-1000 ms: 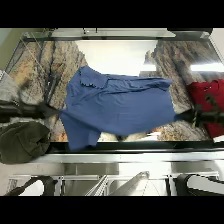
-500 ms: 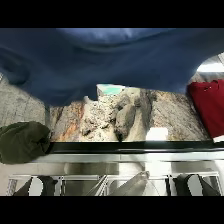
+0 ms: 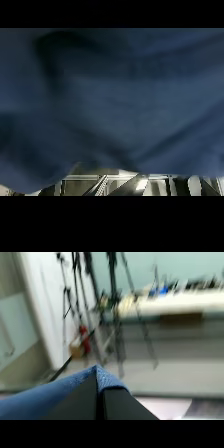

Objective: Fold the shirts.

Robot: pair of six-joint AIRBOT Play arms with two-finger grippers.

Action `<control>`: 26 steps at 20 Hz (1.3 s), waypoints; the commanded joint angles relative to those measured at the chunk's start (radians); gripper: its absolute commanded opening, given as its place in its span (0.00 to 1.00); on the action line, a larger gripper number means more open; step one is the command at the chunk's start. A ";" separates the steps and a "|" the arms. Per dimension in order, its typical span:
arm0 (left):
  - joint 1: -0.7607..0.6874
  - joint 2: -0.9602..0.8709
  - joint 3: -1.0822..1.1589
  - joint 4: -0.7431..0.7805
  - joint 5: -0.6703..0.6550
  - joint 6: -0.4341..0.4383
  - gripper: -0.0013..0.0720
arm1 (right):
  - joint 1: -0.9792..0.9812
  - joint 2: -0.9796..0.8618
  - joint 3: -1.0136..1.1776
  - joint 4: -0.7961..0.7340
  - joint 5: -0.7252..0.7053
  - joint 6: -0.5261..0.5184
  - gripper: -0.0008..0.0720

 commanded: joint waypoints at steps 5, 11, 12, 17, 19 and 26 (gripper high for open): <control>-0.580 -0.350 -0.235 0.597 0.061 -0.036 0.05 | 0.245 -0.308 -0.434 -0.111 0.080 -0.057 0.03; -0.567 -0.716 -0.263 0.680 0.237 -0.036 0.05 | 0.343 -0.830 -0.525 0.048 -0.080 -0.272 0.03; -0.557 -0.773 -0.226 0.669 0.238 -0.037 0.05 | 0.344 -0.920 -0.502 0.131 -0.065 -0.307 0.03; -0.535 -0.992 -0.002 0.674 0.214 -0.080 0.05 | 0.351 -1.257 -0.244 0.270 0.074 -0.284 0.03; -0.524 -1.050 0.070 0.682 0.135 -0.101 0.05 | 0.351 -1.309 -0.160 0.269 0.140 -0.231 0.03; -0.480 -1.077 0.094 0.734 -0.052 -0.165 0.04 | 0.303 -1.317 -0.087 -0.074 0.211 -0.125 0.03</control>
